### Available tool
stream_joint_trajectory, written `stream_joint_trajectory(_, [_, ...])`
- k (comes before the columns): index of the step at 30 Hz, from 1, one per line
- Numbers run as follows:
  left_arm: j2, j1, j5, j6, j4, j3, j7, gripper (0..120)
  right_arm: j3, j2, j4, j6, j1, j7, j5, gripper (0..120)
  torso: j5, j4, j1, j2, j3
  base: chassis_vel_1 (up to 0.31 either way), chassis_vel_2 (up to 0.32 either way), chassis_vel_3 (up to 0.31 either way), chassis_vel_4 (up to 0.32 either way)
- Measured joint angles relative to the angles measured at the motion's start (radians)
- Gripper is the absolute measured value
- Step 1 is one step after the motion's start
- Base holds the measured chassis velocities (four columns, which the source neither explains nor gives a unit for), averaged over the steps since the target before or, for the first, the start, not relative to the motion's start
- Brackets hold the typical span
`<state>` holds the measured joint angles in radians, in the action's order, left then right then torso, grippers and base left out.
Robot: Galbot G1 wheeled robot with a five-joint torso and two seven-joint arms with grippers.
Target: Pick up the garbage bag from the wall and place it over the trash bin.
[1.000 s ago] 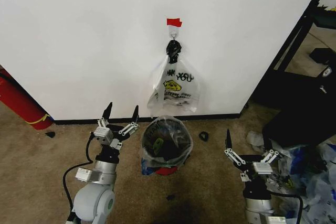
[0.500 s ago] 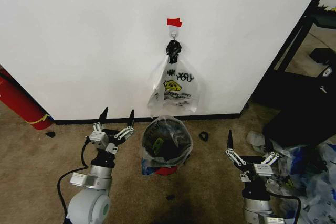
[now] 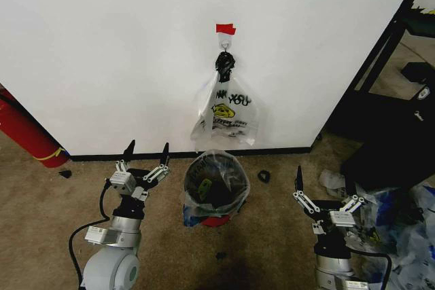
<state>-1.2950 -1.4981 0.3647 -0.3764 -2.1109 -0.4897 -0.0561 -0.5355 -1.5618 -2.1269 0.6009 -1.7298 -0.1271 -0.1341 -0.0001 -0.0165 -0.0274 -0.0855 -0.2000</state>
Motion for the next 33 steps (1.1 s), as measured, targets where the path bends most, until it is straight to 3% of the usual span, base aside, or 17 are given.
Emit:
stream_joint_trajectory(11, [-0.013, -0.004, 0.008, -0.005, -0.015, -0.001, -0.003, 100, 0.003, 0.002, -0.025, -0.009, -0.011, 0.003, 0.009, 100, 0.0001, 0.0, 0.0, 0.0, 0.0, 0.0, 0.0, 0.0, 0.0])
stream_joint_trajectory(16, [-0.018, -0.025, 0.022, 0.013, -0.037, -0.023, -0.076, 100, 0.001, 0.016, -0.044, -0.027, -0.024, 0.014, 0.014, 100, 0.0001, 0.0, 0.0, 0.0, 0.0, 0.0, 0.0, 0.0, 0.0])
stream_joint_trajectory(33, [-0.006, -0.048, -0.005, 0.018, -0.065, -0.019, 0.0, 100, 0.001, 0.0, -0.026, -0.027, -0.007, 0.025, -0.009, 100, 0.0001, 0.0, 0.0, 0.0, 0.0, 0.0, 0.0, 0.0, 0.0])
